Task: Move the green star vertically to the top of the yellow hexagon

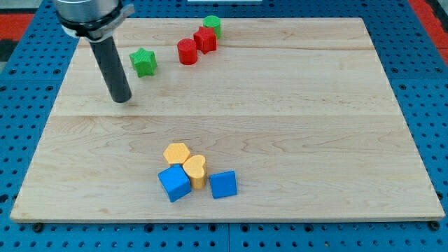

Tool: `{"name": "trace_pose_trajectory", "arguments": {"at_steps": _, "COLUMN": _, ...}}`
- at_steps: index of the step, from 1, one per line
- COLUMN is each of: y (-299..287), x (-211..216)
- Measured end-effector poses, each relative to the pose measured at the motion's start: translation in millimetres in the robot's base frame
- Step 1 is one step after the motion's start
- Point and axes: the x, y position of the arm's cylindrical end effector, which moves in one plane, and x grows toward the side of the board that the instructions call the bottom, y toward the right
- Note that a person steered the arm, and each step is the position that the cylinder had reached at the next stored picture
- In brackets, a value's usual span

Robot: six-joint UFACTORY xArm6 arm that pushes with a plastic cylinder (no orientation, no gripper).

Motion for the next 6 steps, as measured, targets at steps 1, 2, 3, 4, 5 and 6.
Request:
{"name": "trace_pose_trajectory", "arguments": {"at_steps": 1, "y": 3.4, "x": -73.8}}
{"name": "trace_pose_trajectory", "arguments": {"at_steps": 2, "y": 24.3, "x": -102.8}}
{"name": "trace_pose_trajectory", "arguments": {"at_steps": 3, "y": 93.5, "x": -103.6}}
{"name": "trace_pose_trajectory", "arguments": {"at_steps": 4, "y": 69.9, "x": -100.8}}
{"name": "trace_pose_trajectory", "arguments": {"at_steps": 5, "y": 34.6, "x": -57.5}}
{"name": "trace_pose_trajectory", "arguments": {"at_steps": 6, "y": 72.3, "x": -19.6}}
